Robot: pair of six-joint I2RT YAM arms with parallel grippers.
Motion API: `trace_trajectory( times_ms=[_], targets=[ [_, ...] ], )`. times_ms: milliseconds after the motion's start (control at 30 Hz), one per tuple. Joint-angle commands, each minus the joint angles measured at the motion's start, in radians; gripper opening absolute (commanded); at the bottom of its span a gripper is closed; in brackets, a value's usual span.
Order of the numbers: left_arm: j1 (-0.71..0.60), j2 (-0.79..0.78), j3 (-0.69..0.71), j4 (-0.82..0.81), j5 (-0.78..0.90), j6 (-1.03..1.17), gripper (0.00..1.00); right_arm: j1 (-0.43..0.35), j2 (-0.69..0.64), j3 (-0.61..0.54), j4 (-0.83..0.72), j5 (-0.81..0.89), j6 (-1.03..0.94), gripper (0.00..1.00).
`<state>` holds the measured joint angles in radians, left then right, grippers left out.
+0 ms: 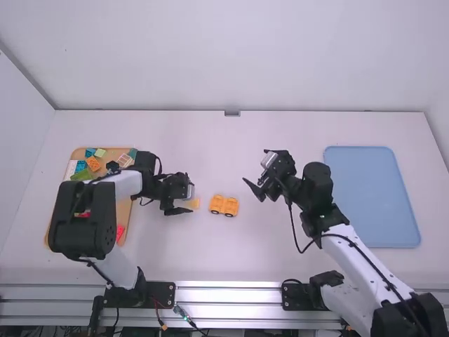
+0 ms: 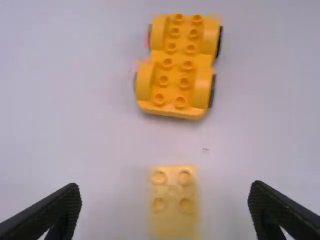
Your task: Assemble lego blocks to make yellow taxi
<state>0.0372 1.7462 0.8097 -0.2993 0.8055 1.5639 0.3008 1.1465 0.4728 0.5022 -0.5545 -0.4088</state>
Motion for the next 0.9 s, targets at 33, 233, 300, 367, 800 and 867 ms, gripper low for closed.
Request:
trace_trajectory(
  times_ms=[33,233,300,367,800,867],
  targets=[
    [-0.003,-0.009,-0.050,0.079,0.032,-0.105,0.99,0.001,0.113,-0.056,0.106,-0.052,0.072,0.99],
    [0.002,-0.009,-0.094,0.229,0.063,-0.293,0.99,-0.009,0.373,-0.033,0.301,-0.207,0.084,0.99],
    [0.011,-0.009,-0.096,0.235,0.093,-0.293,0.99,-0.024,0.435,-0.016,0.332,-0.254,0.094,0.99],
    [0.022,-0.009,-0.096,0.237,0.121,-0.291,0.99,-0.043,0.498,0.006,0.349,-0.332,0.086,0.99],
    [0.026,0.029,-0.102,0.220,0.123,-0.186,0.99,0.029,0.584,0.031,0.409,-0.294,0.087,0.99],
    [0.026,0.047,-0.102,0.222,0.122,-0.187,0.99,0.054,0.567,0.027,0.406,-0.282,0.084,0.99]
  ],
)
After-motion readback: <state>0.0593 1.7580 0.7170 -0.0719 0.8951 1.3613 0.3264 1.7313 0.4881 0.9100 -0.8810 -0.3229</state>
